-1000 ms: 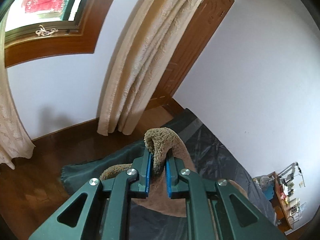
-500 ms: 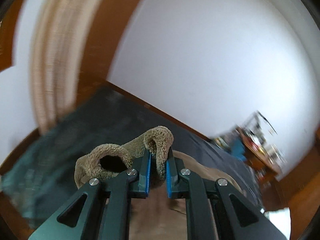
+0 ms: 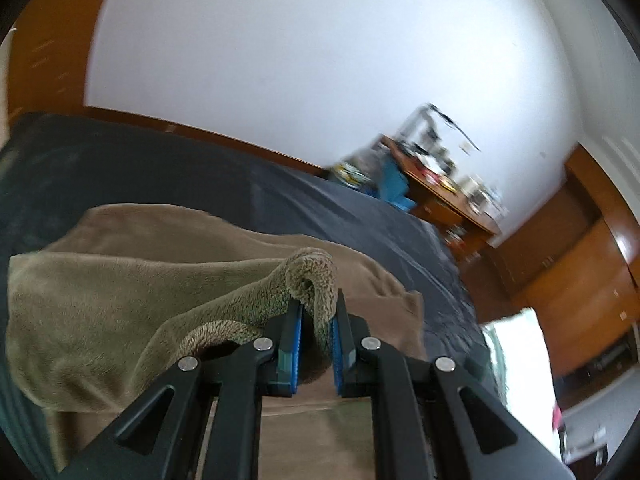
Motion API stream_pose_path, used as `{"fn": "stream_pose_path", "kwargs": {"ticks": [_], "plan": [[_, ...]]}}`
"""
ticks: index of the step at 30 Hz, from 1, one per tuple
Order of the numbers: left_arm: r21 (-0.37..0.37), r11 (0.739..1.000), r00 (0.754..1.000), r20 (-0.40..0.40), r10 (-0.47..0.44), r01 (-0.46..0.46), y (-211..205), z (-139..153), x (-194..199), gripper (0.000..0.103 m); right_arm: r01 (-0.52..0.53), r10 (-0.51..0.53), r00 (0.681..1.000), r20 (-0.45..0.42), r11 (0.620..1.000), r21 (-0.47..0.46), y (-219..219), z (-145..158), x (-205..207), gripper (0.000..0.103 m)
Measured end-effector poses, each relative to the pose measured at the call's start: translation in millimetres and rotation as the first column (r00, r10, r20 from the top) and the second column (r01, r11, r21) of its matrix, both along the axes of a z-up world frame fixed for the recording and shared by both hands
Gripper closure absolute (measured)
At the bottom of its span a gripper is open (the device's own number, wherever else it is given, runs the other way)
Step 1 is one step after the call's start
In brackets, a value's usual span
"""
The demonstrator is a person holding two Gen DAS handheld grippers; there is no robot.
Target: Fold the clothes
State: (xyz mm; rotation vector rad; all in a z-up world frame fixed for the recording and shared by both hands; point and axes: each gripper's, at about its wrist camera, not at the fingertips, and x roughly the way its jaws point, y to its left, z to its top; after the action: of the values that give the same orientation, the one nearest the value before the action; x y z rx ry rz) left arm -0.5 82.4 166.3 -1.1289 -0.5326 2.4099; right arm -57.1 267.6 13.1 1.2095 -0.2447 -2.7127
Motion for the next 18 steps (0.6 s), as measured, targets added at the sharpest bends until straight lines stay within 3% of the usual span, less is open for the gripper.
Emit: {"fn": "stream_pose_path", "kwargs": {"ticks": [3, 5, 7, 9, 14, 18], "plan": [[0.020, 0.995, 0.995, -0.008, -0.100, 0.100, 31, 1, -4, 0.089, -0.001, 0.001, 1.000, -0.001, 1.000, 0.002, 0, 0, 0, 0.023], [0.006, 0.988, 0.988, 0.007, -0.154, 0.154, 50, -1, -6, 0.081, -0.001, 0.001, 1.000, -0.001, 1.000, 0.003, -1, 0, 1, 0.023], [-0.020, 0.981, 0.980, 0.048, -0.191, 0.192, 68, -13, -6, 0.039, -0.001, 0.001, 1.000, -0.001, 1.000, 0.000, 0, 1, 0, 0.023], [-0.012, 0.973, 0.970, 0.079, -0.230, 0.231, 82, -27, -6, 0.024, 0.000, 0.000, 1.000, -0.003, 1.000, -0.006, 1, 1, 0, 0.023], [-0.024, 0.954, 0.947, 0.131, -0.293, 0.298, 88, -49, 5, 0.024, 0.001, -0.001, 1.000, -0.006, 1.000, -0.017, 4, 0, 0, 0.023], [0.003, 0.966, 0.960, 0.116, -0.256, 0.258, 62, -47, 12, 0.023, 0.001, -0.001, 1.000, -0.011, 1.000, -0.030, 5, 1, 1, 0.023]]}}
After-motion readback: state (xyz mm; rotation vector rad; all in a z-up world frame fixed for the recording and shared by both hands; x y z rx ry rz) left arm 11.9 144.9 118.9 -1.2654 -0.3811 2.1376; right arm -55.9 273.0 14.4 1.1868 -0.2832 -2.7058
